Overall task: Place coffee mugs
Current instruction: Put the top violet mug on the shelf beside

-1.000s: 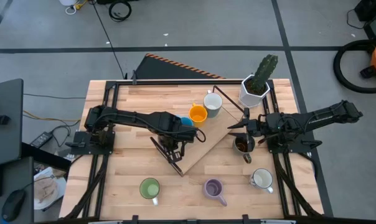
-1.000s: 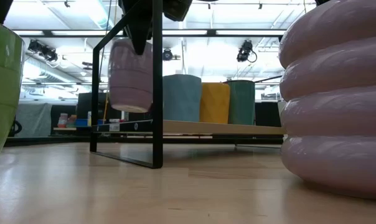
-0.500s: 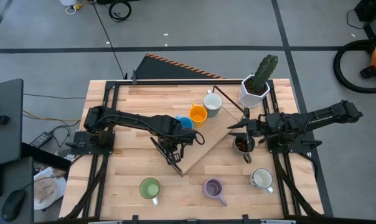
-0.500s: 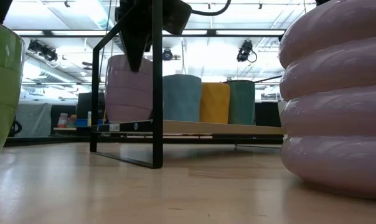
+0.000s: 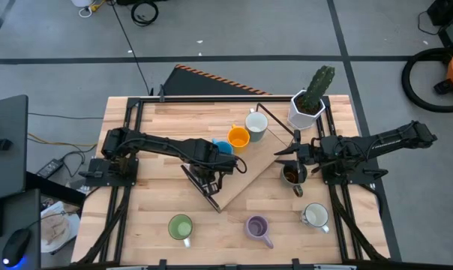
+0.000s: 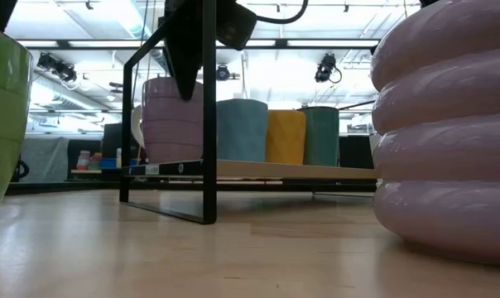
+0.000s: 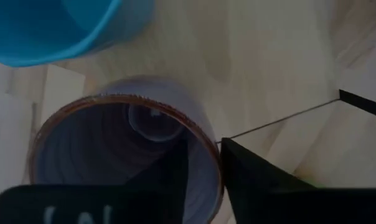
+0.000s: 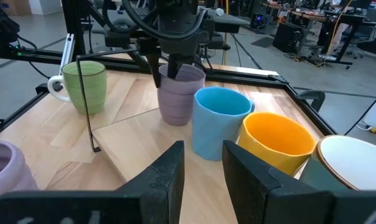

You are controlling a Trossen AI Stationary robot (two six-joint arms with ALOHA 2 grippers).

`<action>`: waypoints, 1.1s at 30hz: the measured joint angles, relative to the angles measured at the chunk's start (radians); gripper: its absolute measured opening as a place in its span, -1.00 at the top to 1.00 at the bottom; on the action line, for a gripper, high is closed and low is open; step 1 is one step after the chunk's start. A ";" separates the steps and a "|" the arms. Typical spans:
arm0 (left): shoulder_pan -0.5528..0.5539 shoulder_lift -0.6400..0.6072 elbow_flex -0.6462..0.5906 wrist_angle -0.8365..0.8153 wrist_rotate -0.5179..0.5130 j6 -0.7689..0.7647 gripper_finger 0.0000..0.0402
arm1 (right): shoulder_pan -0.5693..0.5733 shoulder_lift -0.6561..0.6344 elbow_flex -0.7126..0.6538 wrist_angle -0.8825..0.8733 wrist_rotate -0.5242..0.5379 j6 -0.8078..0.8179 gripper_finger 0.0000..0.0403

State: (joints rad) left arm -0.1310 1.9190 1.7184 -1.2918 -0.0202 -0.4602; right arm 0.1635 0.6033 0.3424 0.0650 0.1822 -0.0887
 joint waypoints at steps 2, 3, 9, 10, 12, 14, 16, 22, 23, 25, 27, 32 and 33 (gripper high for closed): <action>0.000 0.000 0.000 0.000 -0.004 0.000 0.41 | 0.000 0.000 0.000 0.000 0.000 0.000 0.43; 0.000 0.000 0.001 -0.001 -0.004 0.000 0.38 | 0.000 0.000 0.000 0.000 0.000 0.000 0.43; -0.001 -0.005 0.066 -0.023 -0.012 0.000 0.32 | 0.000 0.000 0.000 0.000 0.000 0.000 0.43; -0.002 -0.006 0.076 -0.029 -0.013 0.000 0.32 | 0.000 0.000 0.000 0.000 0.000 0.000 0.43; -0.002 -0.006 0.091 -0.046 -0.013 -0.003 0.32 | 0.000 0.000 0.000 0.000 0.000 0.000 0.43; -0.002 -0.006 0.118 -0.062 -0.013 -0.021 0.32 | 0.000 0.000 0.000 0.000 0.000 0.000 0.43; -0.001 -0.006 0.153 -0.085 -0.029 -0.047 0.32 | 0.000 0.000 0.000 0.000 0.000 0.000 0.43; 0.018 -0.026 0.172 -0.276 -0.089 -0.083 0.38 | 0.000 0.000 0.000 -0.006 -0.001 0.000 0.43; 0.023 -0.040 0.172 -0.276 -0.093 -0.082 0.40 | 0.000 0.000 0.000 -0.010 -0.001 0.000 0.43; 0.037 -0.067 0.172 -0.268 -0.110 -0.075 0.45 | 0.000 0.000 0.000 -0.010 -0.001 0.000 0.43; 0.054 -0.089 0.172 -0.278 -0.137 -0.074 0.49 | 0.000 0.000 0.000 -0.010 -0.002 0.000 0.43; 0.107 -0.189 0.071 -0.228 -0.168 -0.045 0.58 | 0.000 0.001 0.000 -0.014 -0.003 0.000 0.43; 0.117 -0.211 0.024 -0.206 -0.170 -0.036 0.60 | 0.000 0.001 0.000 -0.014 -0.003 0.001 0.43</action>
State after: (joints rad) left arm -0.0145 1.7079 1.7420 -1.4982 -0.1901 -0.4960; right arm 0.1635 0.6041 0.3424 0.0509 0.1787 -0.0880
